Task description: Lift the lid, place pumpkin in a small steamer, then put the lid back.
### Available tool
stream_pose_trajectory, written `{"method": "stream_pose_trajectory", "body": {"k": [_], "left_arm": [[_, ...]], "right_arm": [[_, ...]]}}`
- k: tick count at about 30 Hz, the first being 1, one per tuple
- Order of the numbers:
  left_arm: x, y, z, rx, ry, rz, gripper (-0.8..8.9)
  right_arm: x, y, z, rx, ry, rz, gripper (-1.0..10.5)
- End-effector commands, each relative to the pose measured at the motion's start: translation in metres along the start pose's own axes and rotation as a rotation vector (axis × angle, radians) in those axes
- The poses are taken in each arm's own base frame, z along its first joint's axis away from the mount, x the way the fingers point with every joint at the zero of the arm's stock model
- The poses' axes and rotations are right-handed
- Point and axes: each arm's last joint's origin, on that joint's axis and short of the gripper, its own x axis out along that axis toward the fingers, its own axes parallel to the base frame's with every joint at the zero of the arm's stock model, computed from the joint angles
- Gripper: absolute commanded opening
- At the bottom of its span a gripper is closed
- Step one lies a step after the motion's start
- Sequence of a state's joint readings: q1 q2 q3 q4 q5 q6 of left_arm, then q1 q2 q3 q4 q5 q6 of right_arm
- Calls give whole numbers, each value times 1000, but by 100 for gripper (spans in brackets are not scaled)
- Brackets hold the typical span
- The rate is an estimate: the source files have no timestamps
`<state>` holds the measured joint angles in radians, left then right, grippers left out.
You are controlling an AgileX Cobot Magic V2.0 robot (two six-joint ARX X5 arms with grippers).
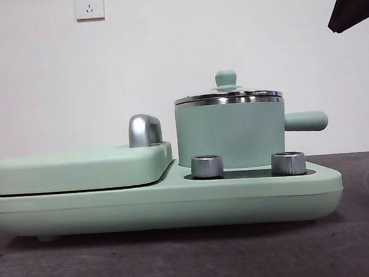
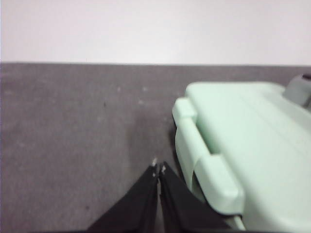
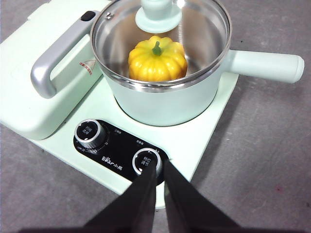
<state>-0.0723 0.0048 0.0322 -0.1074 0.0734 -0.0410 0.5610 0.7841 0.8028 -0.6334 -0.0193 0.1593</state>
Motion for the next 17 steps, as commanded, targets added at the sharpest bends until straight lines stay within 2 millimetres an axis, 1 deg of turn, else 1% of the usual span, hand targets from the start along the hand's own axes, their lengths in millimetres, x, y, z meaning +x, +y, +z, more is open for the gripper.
{"method": "stream_pose_trajectory", "body": {"k": [1,12,14,17], "left_arm": [[2,0,-4,0,-11,2,7],[2,0,-4,-1,-8,2,7],[2,0,-4,-1,-8,2,7],[2,0,-4,-1,-8,2,7]], "right_arm": [[0,1,3,-13,-14,7,25],[0,1,3,-20,-14,5,25],[0,0,5,-127,-40,-59,25],[4,-11,-3,-172,-89,-215,25]]}}
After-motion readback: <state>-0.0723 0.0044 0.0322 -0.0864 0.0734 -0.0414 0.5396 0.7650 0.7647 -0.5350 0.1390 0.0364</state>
